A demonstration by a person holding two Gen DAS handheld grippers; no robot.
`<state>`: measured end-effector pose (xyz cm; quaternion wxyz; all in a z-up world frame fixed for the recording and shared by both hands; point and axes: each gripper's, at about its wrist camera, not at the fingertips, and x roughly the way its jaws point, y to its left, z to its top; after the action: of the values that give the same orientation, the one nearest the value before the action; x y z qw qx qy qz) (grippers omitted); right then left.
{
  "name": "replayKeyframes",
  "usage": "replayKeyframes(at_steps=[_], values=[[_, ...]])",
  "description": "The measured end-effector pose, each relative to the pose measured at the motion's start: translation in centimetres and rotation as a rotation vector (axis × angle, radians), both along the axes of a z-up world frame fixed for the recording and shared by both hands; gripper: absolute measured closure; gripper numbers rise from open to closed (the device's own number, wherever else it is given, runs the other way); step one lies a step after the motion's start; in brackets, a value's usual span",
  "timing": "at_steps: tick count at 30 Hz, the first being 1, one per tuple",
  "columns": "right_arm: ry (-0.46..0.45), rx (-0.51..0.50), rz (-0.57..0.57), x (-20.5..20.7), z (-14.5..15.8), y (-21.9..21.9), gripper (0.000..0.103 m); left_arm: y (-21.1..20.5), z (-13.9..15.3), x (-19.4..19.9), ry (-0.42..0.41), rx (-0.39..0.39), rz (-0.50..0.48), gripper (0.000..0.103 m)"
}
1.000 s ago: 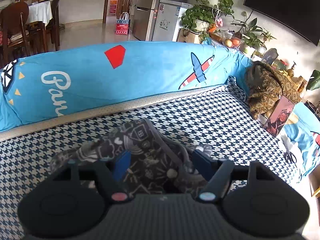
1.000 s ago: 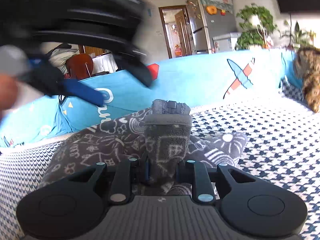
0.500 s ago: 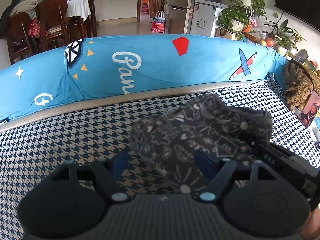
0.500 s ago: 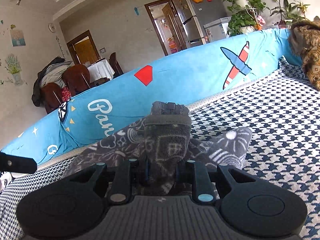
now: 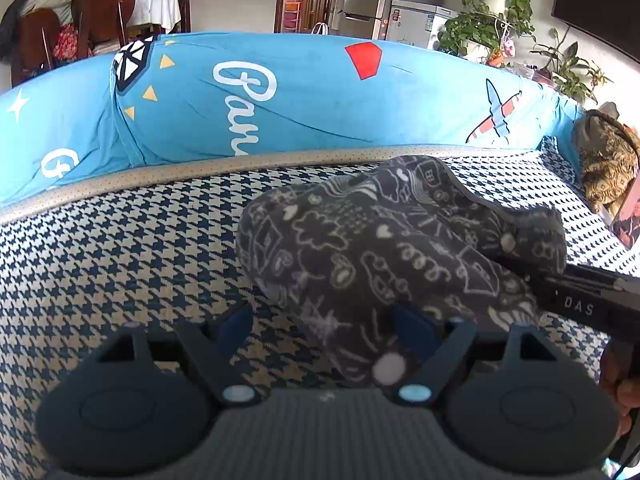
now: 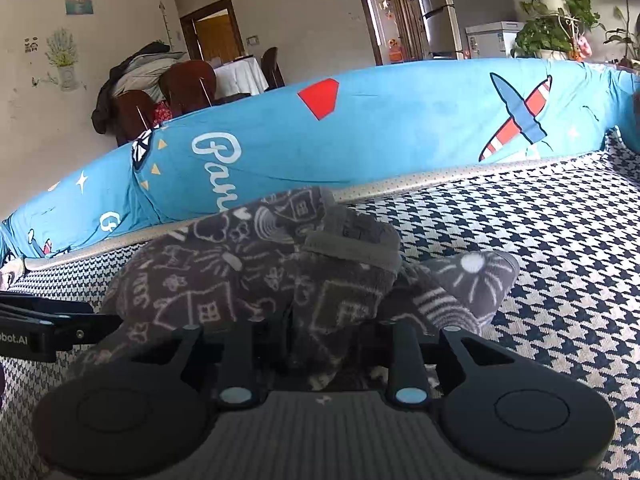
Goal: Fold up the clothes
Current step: 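Open both grippers to release the jacket and pull them back, then press the right gripper onto the folded jacket bundle to flatten it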
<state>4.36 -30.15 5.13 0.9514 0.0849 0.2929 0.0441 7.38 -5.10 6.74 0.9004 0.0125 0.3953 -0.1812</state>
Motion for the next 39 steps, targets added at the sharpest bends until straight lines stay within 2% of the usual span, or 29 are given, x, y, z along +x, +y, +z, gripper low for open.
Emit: replayKeyframes(at_steps=[1,3,5,7,10,13,16,23,26,29,35,39], values=[[0.000,-0.019,-0.015,-0.2,-0.1,-0.1,0.063,0.0,-0.1,0.2,0.009,-0.010,0.002,0.022],[0.007,-0.043,-0.050,-0.4,-0.1,-0.4,0.048,0.0,-0.3,0.4,0.012,-0.006,0.004,0.019],[0.020,-0.058,-0.089,-0.3,0.0,-0.8,0.043,-0.2,-0.7,0.5,0.010,0.011,0.007,0.015],[0.024,-0.091,-0.121,-0.3,0.2,-0.8,0.043,-0.3,-1.0,0.6,0.011,0.038,0.011,0.013],[0.007,-0.162,-0.155,-0.1,0.8,-0.2,0.042,0.1,-1.1,0.6,0.020,0.035,0.010,0.013],[-0.044,-0.234,-0.185,-0.3,1.8,0.4,0.042,0.3,-1.2,0.5,0.022,0.034,0.014,0.013],[-0.114,-0.231,-0.189,-0.8,3.0,0.7,0.042,0.2,-1.2,0.2,0.012,0.050,0.017,0.013],[-0.221,-0.168,-0.053,-2.5,4.9,2.2,0.042,0.2,-1.1,0.1,0.006,0.051,0.019,0.013],[-0.198,-0.108,0.035,-2.3,4.6,2.9,0.042,0.2,-1.1,0.2,0.008,0.046,0.019,0.013],[-0.146,-0.096,0.086,-1.8,3.8,4.0,0.042,0.2,-1.1,0.2,0.009,0.043,0.019,0.013],[-0.087,-0.127,0.154,-1.5,2.9,5.7,0.042,0.3,-1.1,0.2,0.010,0.042,0.017,0.013],[-0.048,-0.159,0.154,-1.1,2.2,5.9,0.042,0.5,-1.1,0.4,0.016,0.035,0.019,0.012]])
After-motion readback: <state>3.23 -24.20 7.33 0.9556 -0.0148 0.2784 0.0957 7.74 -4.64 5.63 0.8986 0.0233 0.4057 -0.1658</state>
